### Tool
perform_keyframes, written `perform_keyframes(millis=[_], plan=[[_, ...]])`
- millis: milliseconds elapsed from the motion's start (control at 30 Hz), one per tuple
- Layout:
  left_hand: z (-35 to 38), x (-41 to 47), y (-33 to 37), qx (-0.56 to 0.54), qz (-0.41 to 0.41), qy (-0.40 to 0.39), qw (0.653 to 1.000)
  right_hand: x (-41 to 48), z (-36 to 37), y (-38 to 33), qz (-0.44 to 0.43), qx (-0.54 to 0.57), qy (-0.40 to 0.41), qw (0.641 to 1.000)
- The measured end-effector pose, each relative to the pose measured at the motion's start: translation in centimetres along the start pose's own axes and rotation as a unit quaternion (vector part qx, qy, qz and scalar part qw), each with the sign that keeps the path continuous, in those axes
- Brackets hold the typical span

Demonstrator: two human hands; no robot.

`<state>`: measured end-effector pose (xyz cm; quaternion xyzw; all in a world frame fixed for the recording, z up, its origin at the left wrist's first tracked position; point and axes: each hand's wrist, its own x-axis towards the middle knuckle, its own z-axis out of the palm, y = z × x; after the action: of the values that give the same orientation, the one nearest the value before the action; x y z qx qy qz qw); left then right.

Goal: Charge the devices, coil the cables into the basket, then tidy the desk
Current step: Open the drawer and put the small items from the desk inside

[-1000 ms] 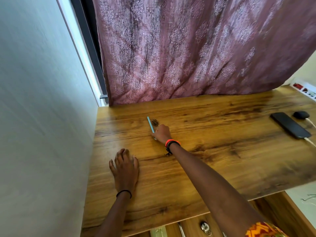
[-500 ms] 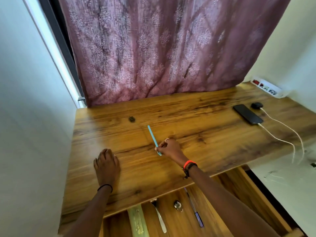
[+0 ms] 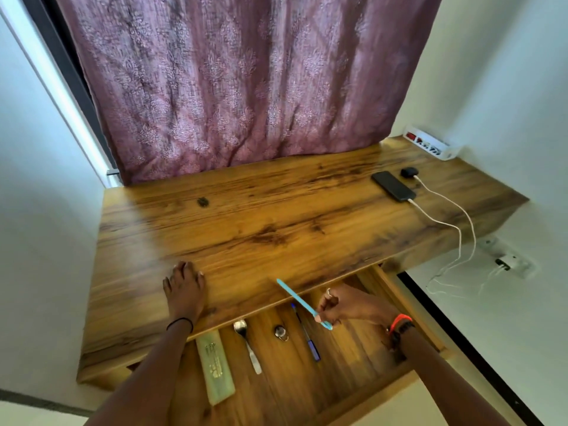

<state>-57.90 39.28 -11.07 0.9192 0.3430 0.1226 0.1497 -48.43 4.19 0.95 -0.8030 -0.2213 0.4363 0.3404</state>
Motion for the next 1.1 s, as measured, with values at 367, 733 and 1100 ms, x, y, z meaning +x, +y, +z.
perform_keyframes(millis=[367, 733, 1100], plan=[[-0.5, -1.9, 1.9, -0.032, -0.021, 0.005, 0.999, 0.5, 1.4, 6.1, 0.137, -0.117, 0.072, 0.981], [-1.0, -2.3, 1.8, -0.027, -0.015, 0.007, 0.999, 7.2, 4.5, 7.5, 0.170, -0.175, 0.159, 0.957], [-2.2, 1.2, -0.2, -0.018, 0.006, 0.054, 0.998, 7.0, -0.3, 1.1, 0.212, -0.212, -0.104, 0.948]])
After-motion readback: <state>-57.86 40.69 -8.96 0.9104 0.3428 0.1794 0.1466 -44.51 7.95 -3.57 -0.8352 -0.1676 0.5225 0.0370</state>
